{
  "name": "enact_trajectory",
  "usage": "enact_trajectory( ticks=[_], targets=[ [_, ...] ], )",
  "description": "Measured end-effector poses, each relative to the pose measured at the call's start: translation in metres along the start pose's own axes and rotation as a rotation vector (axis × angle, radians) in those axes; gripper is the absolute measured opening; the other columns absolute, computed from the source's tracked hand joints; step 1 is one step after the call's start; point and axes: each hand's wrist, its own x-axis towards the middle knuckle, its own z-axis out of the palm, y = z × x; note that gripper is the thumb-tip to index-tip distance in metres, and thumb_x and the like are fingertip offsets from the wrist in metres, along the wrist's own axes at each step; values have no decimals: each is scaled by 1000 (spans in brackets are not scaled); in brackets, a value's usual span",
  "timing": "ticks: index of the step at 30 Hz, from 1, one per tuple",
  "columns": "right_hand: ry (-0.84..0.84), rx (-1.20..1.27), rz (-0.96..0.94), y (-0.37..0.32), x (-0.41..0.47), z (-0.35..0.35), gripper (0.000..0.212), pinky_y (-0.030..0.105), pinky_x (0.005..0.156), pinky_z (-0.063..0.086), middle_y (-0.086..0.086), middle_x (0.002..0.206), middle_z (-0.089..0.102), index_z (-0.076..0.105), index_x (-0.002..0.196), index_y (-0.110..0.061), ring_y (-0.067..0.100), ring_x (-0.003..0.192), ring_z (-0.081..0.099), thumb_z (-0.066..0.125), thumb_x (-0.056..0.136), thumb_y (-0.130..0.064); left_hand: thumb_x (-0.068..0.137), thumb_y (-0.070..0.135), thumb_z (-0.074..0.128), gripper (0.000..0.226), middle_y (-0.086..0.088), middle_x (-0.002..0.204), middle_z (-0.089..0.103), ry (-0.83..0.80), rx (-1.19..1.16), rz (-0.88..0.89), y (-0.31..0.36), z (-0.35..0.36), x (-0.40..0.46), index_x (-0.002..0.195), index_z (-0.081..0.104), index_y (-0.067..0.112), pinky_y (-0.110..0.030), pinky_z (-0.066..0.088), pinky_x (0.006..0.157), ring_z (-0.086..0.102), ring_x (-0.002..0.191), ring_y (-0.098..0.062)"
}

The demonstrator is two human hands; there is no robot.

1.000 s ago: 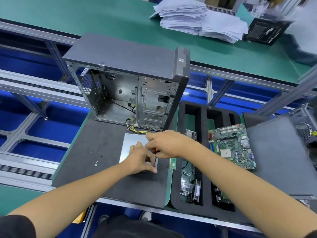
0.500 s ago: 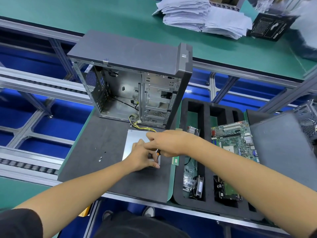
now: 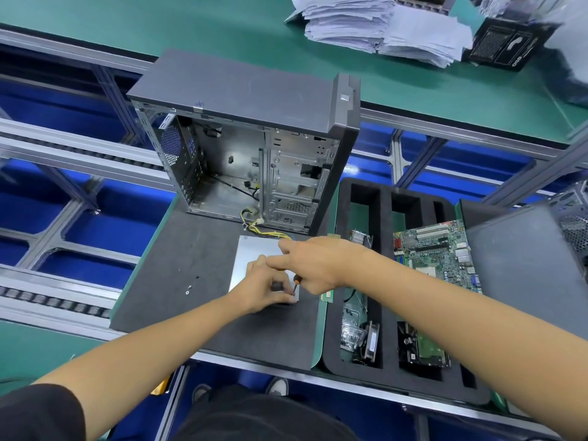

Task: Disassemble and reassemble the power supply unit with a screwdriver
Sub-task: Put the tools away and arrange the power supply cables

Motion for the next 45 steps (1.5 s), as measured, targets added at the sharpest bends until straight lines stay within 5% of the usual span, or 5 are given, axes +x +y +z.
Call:
enact_trajectory(
  ticks=[5, 11, 17, 33, 45],
  targets=[
    [12, 22, -94, 3, 2, -4, 22, 30, 46, 15, -6, 89, 29, 51, 97, -18, 8, 51, 28, 56, 81, -5, 76, 38, 84, 23, 14, 78, 74, -142, -154, -73, 4, -2, 0, 88, 64, 38, -51, 44, 104, 61, 104, -28],
    [63, -77, -82, 6, 6, 2, 14, 28, 45, 12, -6, 84, 34, 53, 104, -21, 6, 50, 26, 54, 93, -30, 83, 50, 79, 14, 11, 101, 70, -108, 110, -14, 0, -3, 1, 88, 77, 37, -37, 28, 104, 47, 118, -24],
    [67, -12, 2, 3, 2, -1, 29, 29, 48, 13, -8, 74, 27, 32, 89, -31, 8, 52, 29, 12, 79, -50, 75, 52, 83, 17, 16, 78, 61, 32, 54, 60, -1, -1, -4, 79, 75, 37, -39, 37, 93, 48, 102, -21],
    [42, -30, -147, 13, 4, 0, 20, 27, 46, 11, -10, 81, 26, 52, 103, -24, 4, 53, 28, 61, 86, -15, 77, 51, 84, 20, 16, 95, 65, 0, 67, 82, -6, 0, -2, 88, 72, 40, -38, 34, 94, 45, 105, -20],
    [119, -45, -14, 5, -2, 4, 8, 29, 47, 13, -7, 63, 39, 34, 88, -30, 23, 56, 39, 39, 90, -36, 73, 52, 84, 17, 15, 94, 63, 47, 74, 118, -7, 1, -2, 79, 72, 40, -33, 29, 85, 39, 98, -15]
  ],
)
